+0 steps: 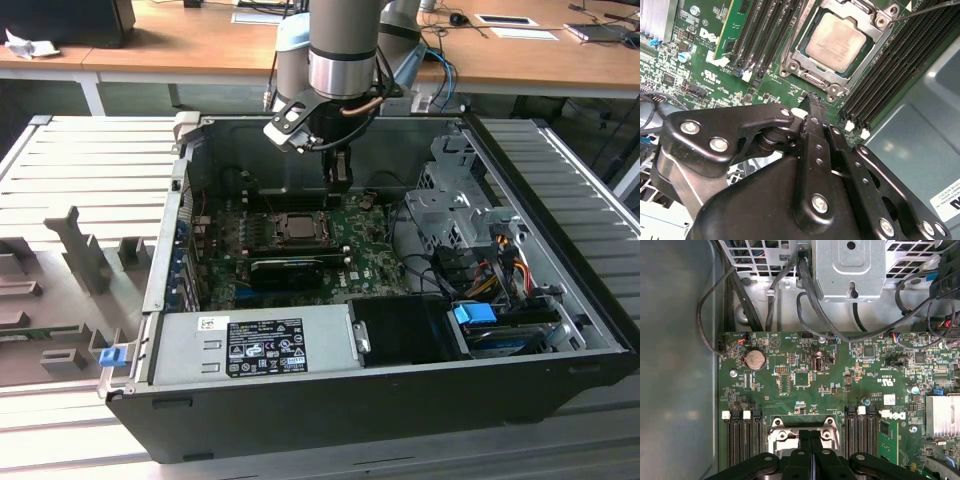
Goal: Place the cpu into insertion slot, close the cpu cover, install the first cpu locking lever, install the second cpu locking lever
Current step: 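Close the cpu cover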
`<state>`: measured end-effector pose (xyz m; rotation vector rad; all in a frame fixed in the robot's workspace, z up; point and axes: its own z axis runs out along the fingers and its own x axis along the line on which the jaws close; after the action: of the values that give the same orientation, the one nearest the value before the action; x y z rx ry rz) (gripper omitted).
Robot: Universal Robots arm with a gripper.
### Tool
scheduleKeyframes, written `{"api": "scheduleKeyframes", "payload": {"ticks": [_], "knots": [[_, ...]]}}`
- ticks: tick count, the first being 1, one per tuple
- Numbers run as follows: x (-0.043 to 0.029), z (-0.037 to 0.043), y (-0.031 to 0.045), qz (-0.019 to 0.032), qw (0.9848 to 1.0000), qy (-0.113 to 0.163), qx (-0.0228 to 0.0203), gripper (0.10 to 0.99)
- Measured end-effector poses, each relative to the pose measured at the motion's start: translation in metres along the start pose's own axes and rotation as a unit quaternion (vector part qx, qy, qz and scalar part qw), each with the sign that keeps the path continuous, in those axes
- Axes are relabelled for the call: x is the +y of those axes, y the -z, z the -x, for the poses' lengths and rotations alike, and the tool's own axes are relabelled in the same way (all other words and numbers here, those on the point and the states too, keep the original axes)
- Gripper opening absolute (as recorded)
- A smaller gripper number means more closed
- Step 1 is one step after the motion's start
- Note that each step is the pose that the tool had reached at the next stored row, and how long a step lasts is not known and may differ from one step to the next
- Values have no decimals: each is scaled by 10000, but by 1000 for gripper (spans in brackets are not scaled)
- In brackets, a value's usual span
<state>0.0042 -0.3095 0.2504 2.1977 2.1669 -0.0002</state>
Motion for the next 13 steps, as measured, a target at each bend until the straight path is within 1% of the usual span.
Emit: {"api": "scheduleKeyframes", "payload": {"ticks": [13], "knots": [[-19,0,1,0,10000,0,0,106]]}}
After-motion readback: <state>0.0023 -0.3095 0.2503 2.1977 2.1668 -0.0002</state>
